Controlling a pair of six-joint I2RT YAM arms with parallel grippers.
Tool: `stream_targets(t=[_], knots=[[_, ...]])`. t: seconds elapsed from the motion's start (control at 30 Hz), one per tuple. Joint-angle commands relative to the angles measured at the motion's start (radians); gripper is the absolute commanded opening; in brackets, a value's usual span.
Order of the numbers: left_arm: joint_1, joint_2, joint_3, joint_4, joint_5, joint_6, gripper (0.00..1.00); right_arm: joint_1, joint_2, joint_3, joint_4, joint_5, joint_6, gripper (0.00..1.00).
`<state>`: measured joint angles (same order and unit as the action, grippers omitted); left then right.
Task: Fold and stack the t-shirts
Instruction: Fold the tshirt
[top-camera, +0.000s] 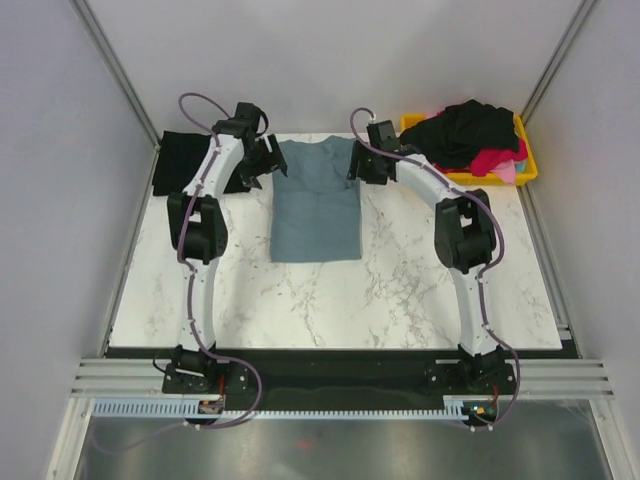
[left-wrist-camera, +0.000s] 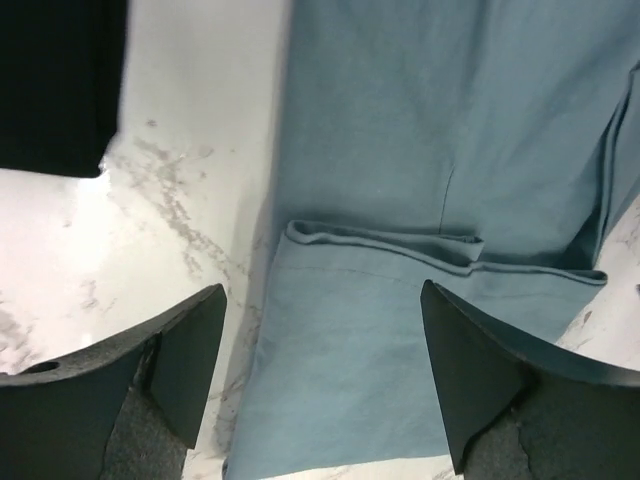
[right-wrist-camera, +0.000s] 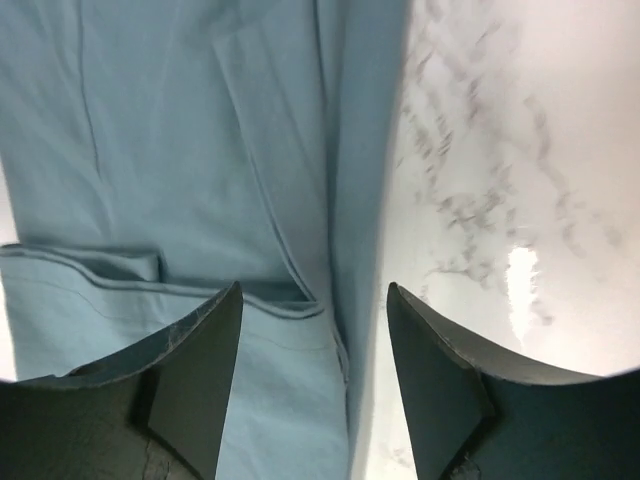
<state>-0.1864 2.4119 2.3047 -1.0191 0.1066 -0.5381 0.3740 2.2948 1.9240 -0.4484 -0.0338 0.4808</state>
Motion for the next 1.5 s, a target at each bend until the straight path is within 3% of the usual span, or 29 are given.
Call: stream_targets(t=[0.0, 0.07, 0.23, 0.33, 0.47, 0.57, 1.0, 1.13, 1.27, 1.3, 1.4, 1.47], knots=[[0.01, -0.141, 0.026, -0.05, -0.034, -0.005, 0.86, -0.032, -0.105, 0.095, -0.053, 0.001, -0.03, 0.68], [0.005, -0.267, -0.103, -0.009, -0.08, 0.018, 0.85, -0.03, -0.178, 0.032, -0.039, 0.014, -0.053, 0.68], [-0.024, -0.498, -0.358, 0.068, -0.125, 0.047, 0.81, 0.012, -0.429, -0.368, 0.092, -0.067, -0.03, 0.68], [-0.033, -0.597, -0.597, 0.156, -0.111, 0.026, 0.81, 0.034, -0.533, -0.622, 0.184, -0.162, 0.022, 0.69], [-0.031, -0.785, -0.984, 0.356, 0.062, 0.006, 0.81, 0.034, -0.617, -0.888, 0.364, -0.325, 0.129, 0.67], [-0.031, -0.826, -1.138, 0.448, 0.1, -0.019, 0.8, 0.034, -0.617, -0.964, 0.404, -0.353, 0.142, 0.65], [-0.031, -0.82, -1.354, 0.606, 0.073, -0.111, 0.77, 0.036, -0.508, -1.06, 0.54, -0.38, 0.16, 0.57], [-0.031, -0.809, -1.383, 0.645, 0.081, -0.128, 0.74, 0.034, -0.502, -1.069, 0.534, -0.364, 0.153, 0.38], [-0.031, -0.815, -1.41, 0.663, 0.07, -0.141, 0.71, 0.034, -0.495, -1.079, 0.53, -0.356, 0.148, 0.25], [-0.031, -0.815, -1.418, 0.671, 0.071, -0.152, 0.69, 0.034, -0.489, -1.085, 0.537, -0.357, 0.15, 0.22], [-0.031, -0.8, -1.449, 0.711, 0.079, -0.175, 0.5, 0.036, -0.468, -1.089, 0.554, -0.368, 0.156, 0.17], [-0.033, -0.787, -1.466, 0.729, 0.09, -0.184, 0.47, 0.034, -0.462, -1.089, 0.557, -0.374, 0.157, 0.17]])
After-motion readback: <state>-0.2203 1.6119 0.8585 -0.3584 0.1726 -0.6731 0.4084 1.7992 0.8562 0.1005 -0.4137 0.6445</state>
